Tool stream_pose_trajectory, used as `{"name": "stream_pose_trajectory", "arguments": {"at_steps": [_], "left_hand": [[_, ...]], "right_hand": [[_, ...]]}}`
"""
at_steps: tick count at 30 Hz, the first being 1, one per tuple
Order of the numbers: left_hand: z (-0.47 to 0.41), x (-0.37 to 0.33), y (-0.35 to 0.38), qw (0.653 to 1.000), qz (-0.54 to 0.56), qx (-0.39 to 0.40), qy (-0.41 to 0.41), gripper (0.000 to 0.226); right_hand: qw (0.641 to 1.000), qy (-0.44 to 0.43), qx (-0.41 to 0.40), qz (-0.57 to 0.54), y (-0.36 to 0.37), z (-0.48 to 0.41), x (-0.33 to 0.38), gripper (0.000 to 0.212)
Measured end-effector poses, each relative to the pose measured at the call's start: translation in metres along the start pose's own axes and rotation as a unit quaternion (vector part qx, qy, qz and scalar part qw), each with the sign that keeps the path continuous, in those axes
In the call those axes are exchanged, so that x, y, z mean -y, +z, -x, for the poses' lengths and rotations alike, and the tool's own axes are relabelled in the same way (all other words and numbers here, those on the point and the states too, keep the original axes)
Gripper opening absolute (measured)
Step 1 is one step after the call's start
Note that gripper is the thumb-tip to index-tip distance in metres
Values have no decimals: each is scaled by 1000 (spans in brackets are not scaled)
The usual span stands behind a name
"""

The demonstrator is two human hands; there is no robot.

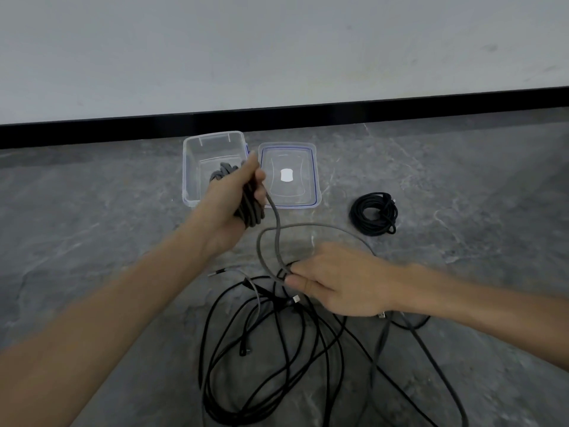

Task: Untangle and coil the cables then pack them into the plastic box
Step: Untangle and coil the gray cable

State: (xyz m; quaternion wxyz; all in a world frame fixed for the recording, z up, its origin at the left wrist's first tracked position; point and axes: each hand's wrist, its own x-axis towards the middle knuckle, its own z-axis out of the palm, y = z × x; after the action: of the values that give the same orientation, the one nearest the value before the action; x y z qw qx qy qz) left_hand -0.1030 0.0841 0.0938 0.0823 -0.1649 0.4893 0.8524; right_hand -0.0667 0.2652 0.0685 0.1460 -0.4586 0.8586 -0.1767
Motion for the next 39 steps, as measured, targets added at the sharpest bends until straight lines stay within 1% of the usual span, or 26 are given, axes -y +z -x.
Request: {"name": "stream_pose_trajectory", "arguments": {"at_steps": [3, 7, 13, 15, 16, 19, 20, 22, 24, 26, 28, 30, 33, 35, 36, 37, 39], "left_hand": [[3, -5, 1, 998, 62, 15, -5, 19], [9, -3, 8, 996, 77, 33, -2, 15], [10, -4, 22, 984, 172, 43, 8, 15], [8, -4, 24, 984, 173, 25, 24, 14], [7, -3, 22, 988, 147, 12, 35, 12], [6, 7, 9, 996, -13, -20, 82, 5], [6, 11, 3, 993, -61, -18, 95, 4], [8, 19, -8, 983, -145, 12, 108, 3], [12, 24, -13, 964, -235, 51, 113, 12], [18, 27, -12, 931, -333, 82, 124, 21], [25, 27, -7, 896, -410, 93, 141, 32], [31, 25, -2, 889, -431, 94, 127, 39], [30, 27, -5, 881, -438, 163, 81, 66], [30, 30, -8, 895, -397, 200, 49, 78], [29, 31, -9, 903, -371, 211, 50, 77], [28, 31, -10, 905, -357, 222, 66, 71], [28, 31, -9, 896, -354, 249, 98, 49]], "right_hand": [[999, 42, 22, -23, 0, 2, -7, 42], [996, 52, 67, 17, -3, 2, -4, 42], [991, -7, 120, 66, -4, -6, 12, 43], [990, -37, 116, 73, -3, -8, 18, 42], [991, -45, 108, 68, -6, -8, 20, 42], [994, -40, 80, 59, -20, -6, 20, 38], [995, -38, 68, 60, -26, -5, 18, 36], [997, -46, 29, 52, -33, -4, 14, 38], [997, -67, -25, 38, -39, -8, 10, 42], [994, -79, -77, 17, -45, -13, 1, 44], [990, -84, -114, -7, -52, -15, -8, 43], [987, -95, -127, -10, -54, -15, -13, 38], [980, -119, -157, -18, -52, -15, -12, 38], [976, -119, -183, -16, -53, -16, -13, 35], [974, -113, -197, -8, -54, -17, -15, 36], [973, -107, -207, 1, -54, -17, -17, 36], [971, -103, -217, 7, -54, -17, -22, 35]]}}
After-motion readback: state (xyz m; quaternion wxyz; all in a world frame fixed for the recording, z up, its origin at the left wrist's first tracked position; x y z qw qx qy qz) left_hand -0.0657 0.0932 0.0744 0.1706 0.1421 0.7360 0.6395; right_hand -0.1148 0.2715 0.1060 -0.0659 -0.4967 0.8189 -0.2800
